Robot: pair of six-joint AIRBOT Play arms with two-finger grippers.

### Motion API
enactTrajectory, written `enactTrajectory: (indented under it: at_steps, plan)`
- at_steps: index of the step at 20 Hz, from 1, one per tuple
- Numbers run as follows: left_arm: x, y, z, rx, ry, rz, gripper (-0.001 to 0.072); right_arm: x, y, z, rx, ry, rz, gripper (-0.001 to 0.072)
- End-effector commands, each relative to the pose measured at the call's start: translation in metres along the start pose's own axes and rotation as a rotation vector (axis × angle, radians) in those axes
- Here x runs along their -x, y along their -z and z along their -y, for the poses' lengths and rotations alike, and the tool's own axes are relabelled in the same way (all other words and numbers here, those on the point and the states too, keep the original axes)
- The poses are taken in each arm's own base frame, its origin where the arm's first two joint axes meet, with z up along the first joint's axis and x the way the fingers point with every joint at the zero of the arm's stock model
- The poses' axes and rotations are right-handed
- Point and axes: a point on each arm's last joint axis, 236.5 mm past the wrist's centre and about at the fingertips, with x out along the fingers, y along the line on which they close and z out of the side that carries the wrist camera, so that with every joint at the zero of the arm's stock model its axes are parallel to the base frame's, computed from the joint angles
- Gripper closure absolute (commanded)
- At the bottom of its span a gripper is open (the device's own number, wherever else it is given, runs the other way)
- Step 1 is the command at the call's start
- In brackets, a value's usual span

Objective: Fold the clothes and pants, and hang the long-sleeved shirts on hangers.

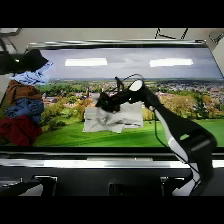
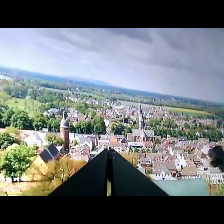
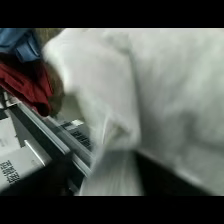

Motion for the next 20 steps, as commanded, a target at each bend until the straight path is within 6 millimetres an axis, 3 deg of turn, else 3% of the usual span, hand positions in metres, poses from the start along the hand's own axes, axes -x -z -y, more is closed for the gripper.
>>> enactTrajectory:
  at_steps: [1, 3, 4, 6, 9, 11, 12, 13, 15, 20]
  plan:
    - [0.043, -0.018, 0.007, -0.050, -0.013, 0.085, 0.0687, -0.058, 0.020, 0.002, -0.109, -0.063, -0.069, 0.0021]
    - [0.042, -0.018, 0.006, -0.052, -0.016, 0.083, 0.0687, -0.042, 0.015, 0.004, -0.081, -0.063, -0.071, 0.0022]
    - [0.042, -0.018, 0.006, -0.059, -0.017, 0.083, 0.0687, -0.024, 0.008, 0.006, -0.064, -0.063, -0.064, 0.0022]
    - [0.042, -0.018, 0.005, -0.073, -0.020, 0.083, 0.0687, 0.034, -0.017, 0.024, -0.029, -0.005, -0.006, 0.0022]
    - [0.042, -0.018, 0.005, -0.078, -0.020, 0.083, 0.0686, 0.147, -0.048, 0.087, -0.067, 0.187, 0.115, 0.0023]
    - [0.042, -0.018, 0.005, -0.078, -0.019, 0.083, 0.0686, 0.210, -0.044, 0.152, -0.153, 0.372, 0.128, 0.0026]
    - [0.042, -0.017, 0.006, -0.079, -0.017, 0.081, 0.0686, 0.232, -0.032, 0.188, -0.236, 0.462, 0.108, 0.0041]
    - [0.042, -0.017, 0.007, -0.080, -0.016, 0.081, 0.0686, 0.238, -0.021, 0.209, -0.292, 0.490, 0.076, 0.0041]
    - [0.041, -0.015, 0.009, -0.080, -0.010, 0.077, 0.0686, 0.216, -0.008, 0.221, -0.311, 0.417, 0.017, 0.0041]
    - [0.036, -0.008, 0.022, -0.092, 0.015, 0.058, 0.0686, 0.143, -0.019, 0.195, -0.279, 0.121, -0.036, 0.0041]
